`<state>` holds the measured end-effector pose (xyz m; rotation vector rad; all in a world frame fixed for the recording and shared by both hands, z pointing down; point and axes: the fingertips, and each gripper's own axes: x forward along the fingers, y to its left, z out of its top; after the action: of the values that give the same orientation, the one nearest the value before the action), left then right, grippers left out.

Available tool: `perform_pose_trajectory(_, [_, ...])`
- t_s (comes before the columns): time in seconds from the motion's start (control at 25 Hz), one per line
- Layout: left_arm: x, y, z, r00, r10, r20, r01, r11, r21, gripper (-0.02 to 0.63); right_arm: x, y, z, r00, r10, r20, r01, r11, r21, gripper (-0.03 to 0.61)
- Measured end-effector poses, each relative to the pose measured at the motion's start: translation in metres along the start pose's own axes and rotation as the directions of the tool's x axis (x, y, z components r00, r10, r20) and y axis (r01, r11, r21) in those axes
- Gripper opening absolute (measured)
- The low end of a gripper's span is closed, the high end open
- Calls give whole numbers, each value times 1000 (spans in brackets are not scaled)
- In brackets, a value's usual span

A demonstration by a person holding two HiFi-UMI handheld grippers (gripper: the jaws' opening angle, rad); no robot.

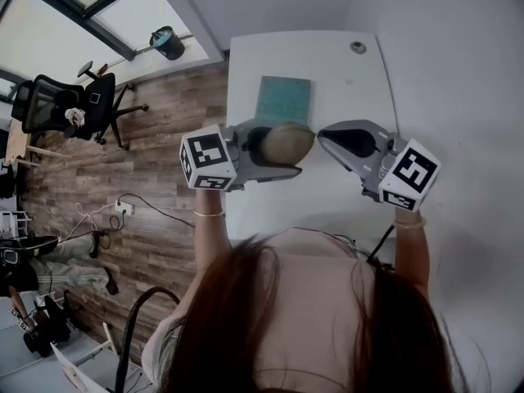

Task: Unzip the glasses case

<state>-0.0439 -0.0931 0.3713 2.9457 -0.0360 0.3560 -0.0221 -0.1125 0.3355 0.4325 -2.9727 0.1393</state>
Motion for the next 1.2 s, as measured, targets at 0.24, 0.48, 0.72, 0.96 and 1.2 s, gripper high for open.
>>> perform_pose_trajectory(0.24, [-3,0,10,994,-2,111,7,999,-42,293,-1,0,2,1000,-1,20,1,1000,15,5])
perform_pose_trajectory(0.48, [-4,0,13,985,-6,174,18,998,-68,295,0,0,2,999,-1,33,0,1000,23,5])
perform_pose_trajectory(0.72, [-6,1,17,978,-6,208,22,997,-76,295,0,0,2,999,-1,45,0,999,39,5])
perform_pose_trajectory(0.96, [-7,3,22,967,-5,255,27,996,-85,295,0,-1,1,998,-8,68,4,998,60,5])
perform_pose_trajectory(1.2, [-9,5,25,954,5,299,27,994,-102,295,1,-1,1,998,-18,63,14,998,59,5])
